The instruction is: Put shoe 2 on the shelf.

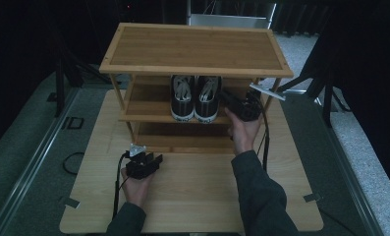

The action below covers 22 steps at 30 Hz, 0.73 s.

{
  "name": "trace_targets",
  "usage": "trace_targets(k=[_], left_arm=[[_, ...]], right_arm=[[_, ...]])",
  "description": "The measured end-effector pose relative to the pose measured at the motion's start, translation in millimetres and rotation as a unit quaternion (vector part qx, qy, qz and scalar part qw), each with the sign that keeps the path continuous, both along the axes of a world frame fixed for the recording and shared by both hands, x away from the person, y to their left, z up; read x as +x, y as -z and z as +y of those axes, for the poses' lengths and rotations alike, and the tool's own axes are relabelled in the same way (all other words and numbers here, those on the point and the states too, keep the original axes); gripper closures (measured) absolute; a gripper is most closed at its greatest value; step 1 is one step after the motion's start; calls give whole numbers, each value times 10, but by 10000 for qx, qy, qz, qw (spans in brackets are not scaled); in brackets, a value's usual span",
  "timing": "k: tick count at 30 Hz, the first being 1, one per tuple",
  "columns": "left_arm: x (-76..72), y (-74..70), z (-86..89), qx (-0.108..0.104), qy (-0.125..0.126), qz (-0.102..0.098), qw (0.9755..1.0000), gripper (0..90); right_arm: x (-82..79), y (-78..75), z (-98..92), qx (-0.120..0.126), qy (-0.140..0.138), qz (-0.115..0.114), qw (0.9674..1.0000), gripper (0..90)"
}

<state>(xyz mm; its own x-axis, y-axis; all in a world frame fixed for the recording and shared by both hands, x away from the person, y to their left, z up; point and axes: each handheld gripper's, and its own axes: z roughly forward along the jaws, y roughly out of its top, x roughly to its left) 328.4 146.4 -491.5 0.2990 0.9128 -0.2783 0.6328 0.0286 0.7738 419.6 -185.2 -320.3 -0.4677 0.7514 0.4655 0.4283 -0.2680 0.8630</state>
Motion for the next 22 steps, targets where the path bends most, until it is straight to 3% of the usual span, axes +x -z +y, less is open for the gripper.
trace_targets(k=[4,5,8,12,18,21,22], left_arm=[[-1,2,-2,6,-2,0,10000,576],[-4,-2,1,11,5,-7,10000,576],[-3,-2,5,9,-10,-10,10000,574],[-2,-1,10,0,-32,-17,10000,572],[8,11,10,6,-30,30,10000,563],[13,16,17,19,-39,54,10000,562],[13,16,17,19,-39,54,10000,560]], right_arm=[[-158,17,-32,-72,90,-218,9997,601],[-259,36,-64,-180,111,-336,9992,601],[-322,58,-85,-326,104,-393,9986,597],[-513,181,-168,-701,93,-459,9964,588],[-735,457,-327,-1325,-90,-354,9905,583],[-871,681,-442,-1700,-111,-172,9852,559],[-871,681,-442,-1700,-111,-172,9852,559]])
